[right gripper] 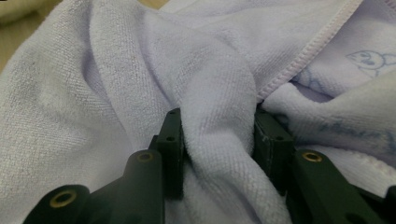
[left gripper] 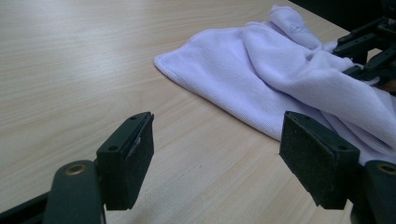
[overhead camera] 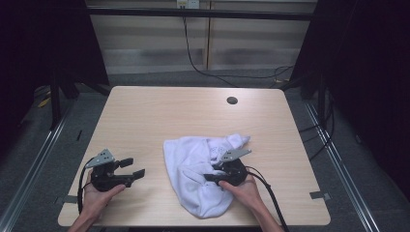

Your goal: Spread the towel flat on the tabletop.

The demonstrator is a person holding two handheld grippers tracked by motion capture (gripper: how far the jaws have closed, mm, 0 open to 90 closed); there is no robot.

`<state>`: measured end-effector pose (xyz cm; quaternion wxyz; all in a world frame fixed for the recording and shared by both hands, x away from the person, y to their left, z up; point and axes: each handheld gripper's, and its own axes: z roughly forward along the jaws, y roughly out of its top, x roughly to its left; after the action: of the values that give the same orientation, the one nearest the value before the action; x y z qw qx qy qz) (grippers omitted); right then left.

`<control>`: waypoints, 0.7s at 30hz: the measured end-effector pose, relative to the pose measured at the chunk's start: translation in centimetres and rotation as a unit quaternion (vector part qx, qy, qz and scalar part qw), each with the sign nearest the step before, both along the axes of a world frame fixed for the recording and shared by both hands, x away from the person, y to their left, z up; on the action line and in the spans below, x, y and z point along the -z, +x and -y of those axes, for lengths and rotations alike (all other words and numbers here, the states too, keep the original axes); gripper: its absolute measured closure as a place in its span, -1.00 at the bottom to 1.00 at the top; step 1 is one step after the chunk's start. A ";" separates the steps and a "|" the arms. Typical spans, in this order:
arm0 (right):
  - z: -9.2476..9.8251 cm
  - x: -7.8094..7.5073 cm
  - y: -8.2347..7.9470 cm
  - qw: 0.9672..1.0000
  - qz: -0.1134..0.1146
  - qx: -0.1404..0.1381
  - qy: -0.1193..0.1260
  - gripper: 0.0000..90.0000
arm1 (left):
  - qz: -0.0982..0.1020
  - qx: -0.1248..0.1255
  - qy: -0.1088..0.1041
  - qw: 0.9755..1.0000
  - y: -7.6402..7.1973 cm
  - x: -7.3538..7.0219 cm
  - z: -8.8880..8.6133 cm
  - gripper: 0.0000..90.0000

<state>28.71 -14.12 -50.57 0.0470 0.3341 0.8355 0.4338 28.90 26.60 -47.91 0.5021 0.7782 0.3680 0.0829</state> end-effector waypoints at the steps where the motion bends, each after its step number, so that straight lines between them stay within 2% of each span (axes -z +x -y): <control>1: -0.1 0.0 -0.2 1.000 -0.001 -0.001 0.000 0.34 | 0.000 0.000 0.000 1.000 0.0 0.0 0.0 -0.42; 7: -0.6 -0.2 -1.5 1.000 -0.008 -0.011 -0.001 0.26 | 0.000 0.007 0.002 1.000 -0.1 0.0 0.2 -0.42; 10: -0.6 -0.5 -1.8 1.000 -0.008 -0.015 -0.008 0.07 | -0.002 0.013 0.007 1.000 0.0 0.2 0.6 -0.37; 11: -0.3 -1.0 -1.8 1.000 -0.004 -0.014 0.000 -0.05 | -0.004 0.016 0.008 1.000 0.0 0.2 0.7 -0.35; 14: 0.4 -1.8 -2.1 1.000 0.001 -0.005 0.014 -0.14 | -0.005 0.030 0.003 1.000 0.0 0.1 1.3 -0.28; 15: 0.8 -2.1 -2.1 1.000 0.004 -0.002 0.022 -0.16 | -0.002 0.046 0.004 0.999 0.1 -0.1 1.6 -0.20; 16: 2.1 -3.4 -2.3 0.999 0.015 0.011 0.027 -0.16 | -0.001 0.057 0.002 0.998 0.1 -0.2 2.0 -0.05; 17: 2.1 -3.4 -2.3 0.999 0.015 0.011 0.027 -0.16 | -0.002 0.063 0.001 0.998 0.2 -0.3 2.3 -0.05; 18: 3.4 -4.3 -2.3 0.999 0.021 0.024 0.034 -0.07 | -0.001 0.078 -0.003 0.997 0.5 -0.9 3.4 -0.08; 19: 3.4 -4.3 -2.3 0.999 0.021 0.024 0.034 -0.07 | -0.001 0.078 -0.003 0.997 0.5 -0.9 3.4 -0.08; 21: 5.1 -5.2 -1.9 0.998 0.029 0.045 0.027 0.02 | 0.008 0.088 -0.001 0.996 0.8 -1.4 4.3 -0.08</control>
<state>26.83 -19.25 -45.38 0.0821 0.3595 0.8059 0.4631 29.68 22.32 -46.53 0.5110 0.8065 0.2942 0.0441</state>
